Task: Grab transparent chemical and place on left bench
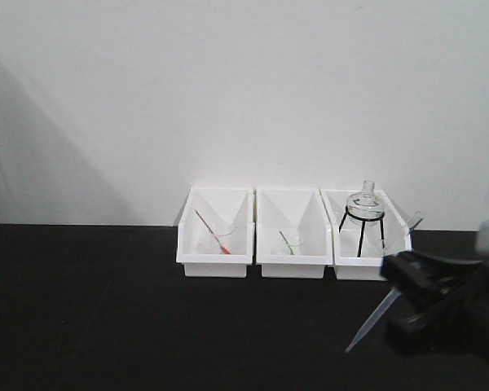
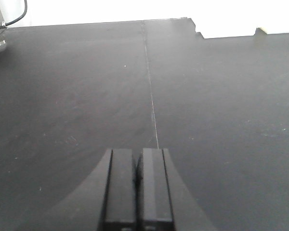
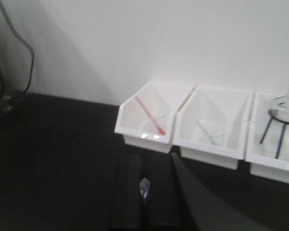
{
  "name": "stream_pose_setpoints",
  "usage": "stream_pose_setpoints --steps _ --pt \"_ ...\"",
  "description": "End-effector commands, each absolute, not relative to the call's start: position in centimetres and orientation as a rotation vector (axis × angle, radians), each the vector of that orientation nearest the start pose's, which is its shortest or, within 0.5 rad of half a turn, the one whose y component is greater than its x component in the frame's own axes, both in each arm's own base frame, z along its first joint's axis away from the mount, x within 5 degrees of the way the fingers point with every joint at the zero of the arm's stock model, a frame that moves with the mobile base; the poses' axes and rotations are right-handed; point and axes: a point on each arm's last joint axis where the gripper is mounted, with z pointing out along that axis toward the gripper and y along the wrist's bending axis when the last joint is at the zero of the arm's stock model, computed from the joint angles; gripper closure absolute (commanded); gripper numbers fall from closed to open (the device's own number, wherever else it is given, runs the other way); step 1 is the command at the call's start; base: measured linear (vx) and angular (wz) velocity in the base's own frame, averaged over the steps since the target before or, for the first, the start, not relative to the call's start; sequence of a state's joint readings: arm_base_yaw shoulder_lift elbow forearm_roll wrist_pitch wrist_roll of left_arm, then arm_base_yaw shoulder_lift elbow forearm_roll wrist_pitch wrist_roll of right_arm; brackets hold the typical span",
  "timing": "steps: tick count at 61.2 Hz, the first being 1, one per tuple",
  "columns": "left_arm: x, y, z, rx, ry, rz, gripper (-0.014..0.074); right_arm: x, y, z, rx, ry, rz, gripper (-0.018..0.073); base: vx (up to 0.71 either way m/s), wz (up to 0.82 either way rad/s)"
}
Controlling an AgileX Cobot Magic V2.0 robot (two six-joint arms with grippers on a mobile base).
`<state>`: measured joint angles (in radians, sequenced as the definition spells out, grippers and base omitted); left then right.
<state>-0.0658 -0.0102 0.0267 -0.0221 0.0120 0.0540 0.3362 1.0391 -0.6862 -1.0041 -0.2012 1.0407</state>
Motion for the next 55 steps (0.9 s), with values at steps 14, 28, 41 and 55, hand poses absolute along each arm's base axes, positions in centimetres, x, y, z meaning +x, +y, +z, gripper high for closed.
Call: stream_pose_setpoints --steps 14,28,41,55 --pt "5.5 -0.4 20.6 0.064 1.429 -0.035 0.0600 20.5 12.9 31.0 -0.529 1.825 0.384 0.0562 0.00 0.00" --pt "5.5 -0.4 20.6 0.064 1.429 -0.035 0.0600 21.6 14.2 28.6 -0.559 1.921 0.369 0.0562 0.00 0.00" --pt "5.5 -0.4 20.6 0.064 1.429 -0.035 0.0600 22.8 15.1 26.0 -0.601 2.007 0.353 0.0500 0.00 0.00" --pt "5.5 -0.4 20.6 0.064 1.429 -0.035 0.0600 22.9 15.4 25.7 -0.616 2.010 0.375 0.0237 0.00 0.00"
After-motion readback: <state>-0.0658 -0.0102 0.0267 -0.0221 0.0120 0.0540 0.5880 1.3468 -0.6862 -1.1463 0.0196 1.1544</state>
